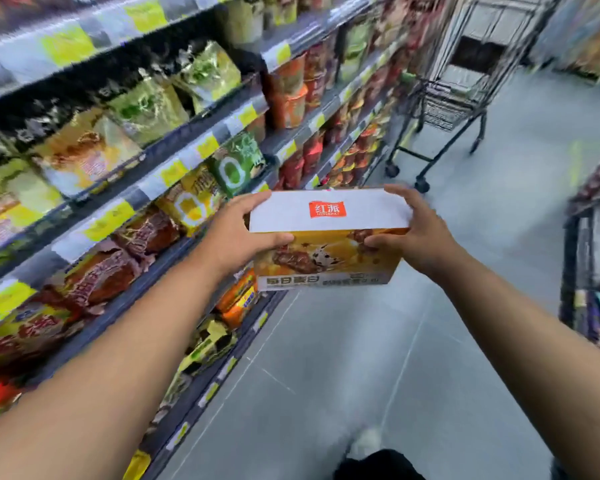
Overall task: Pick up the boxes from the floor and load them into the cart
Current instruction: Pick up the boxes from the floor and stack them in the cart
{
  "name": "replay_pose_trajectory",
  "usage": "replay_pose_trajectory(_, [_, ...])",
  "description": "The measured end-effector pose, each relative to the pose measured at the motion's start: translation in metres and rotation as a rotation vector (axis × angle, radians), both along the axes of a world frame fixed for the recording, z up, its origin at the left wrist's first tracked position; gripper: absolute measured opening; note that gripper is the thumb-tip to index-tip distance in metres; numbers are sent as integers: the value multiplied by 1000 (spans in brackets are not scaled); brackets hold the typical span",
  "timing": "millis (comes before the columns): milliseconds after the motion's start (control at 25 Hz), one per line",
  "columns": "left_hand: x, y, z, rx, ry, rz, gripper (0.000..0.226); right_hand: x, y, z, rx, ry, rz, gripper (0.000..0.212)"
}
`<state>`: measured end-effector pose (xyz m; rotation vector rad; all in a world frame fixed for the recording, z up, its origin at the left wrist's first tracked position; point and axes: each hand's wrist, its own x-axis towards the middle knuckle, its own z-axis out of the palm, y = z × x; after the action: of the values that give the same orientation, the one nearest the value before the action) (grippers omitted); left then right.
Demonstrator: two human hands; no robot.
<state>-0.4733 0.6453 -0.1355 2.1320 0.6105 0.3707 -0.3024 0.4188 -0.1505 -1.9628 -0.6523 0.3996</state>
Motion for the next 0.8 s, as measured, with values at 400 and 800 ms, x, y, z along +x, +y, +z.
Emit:
replay_pose_trajectory(400, [321,-10,3,-24,-15,-225,88,268,-47,17,-30,-96,-189,72])
replay_pose_trajectory(800, [623,41,1,-57,-44,-340,87,537,-11,19,-71,-124,-303,69])
